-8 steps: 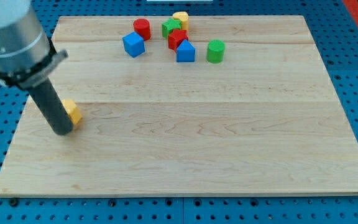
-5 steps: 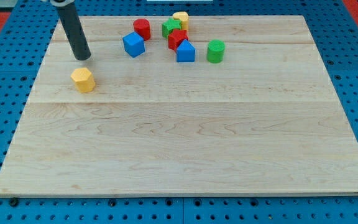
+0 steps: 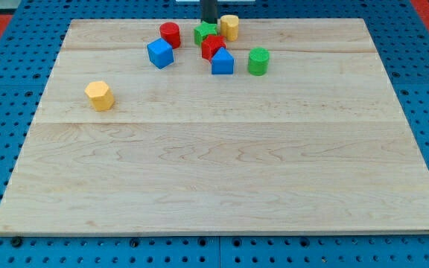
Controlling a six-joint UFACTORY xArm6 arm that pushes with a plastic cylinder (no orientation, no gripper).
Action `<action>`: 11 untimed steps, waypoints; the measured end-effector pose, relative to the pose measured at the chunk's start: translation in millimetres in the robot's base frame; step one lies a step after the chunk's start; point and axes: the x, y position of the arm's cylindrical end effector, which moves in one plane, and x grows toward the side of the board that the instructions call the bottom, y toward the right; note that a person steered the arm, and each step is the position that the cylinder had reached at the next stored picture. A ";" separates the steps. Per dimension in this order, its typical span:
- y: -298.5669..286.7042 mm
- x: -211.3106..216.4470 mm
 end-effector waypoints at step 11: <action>-56.0 4.3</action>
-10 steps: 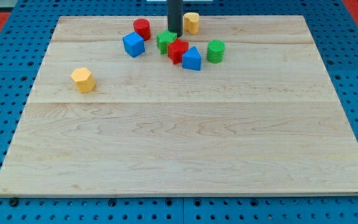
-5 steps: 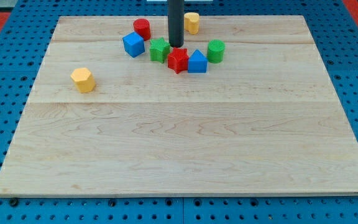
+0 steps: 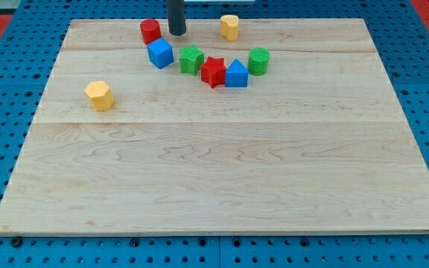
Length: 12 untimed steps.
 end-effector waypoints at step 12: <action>252.1 93.2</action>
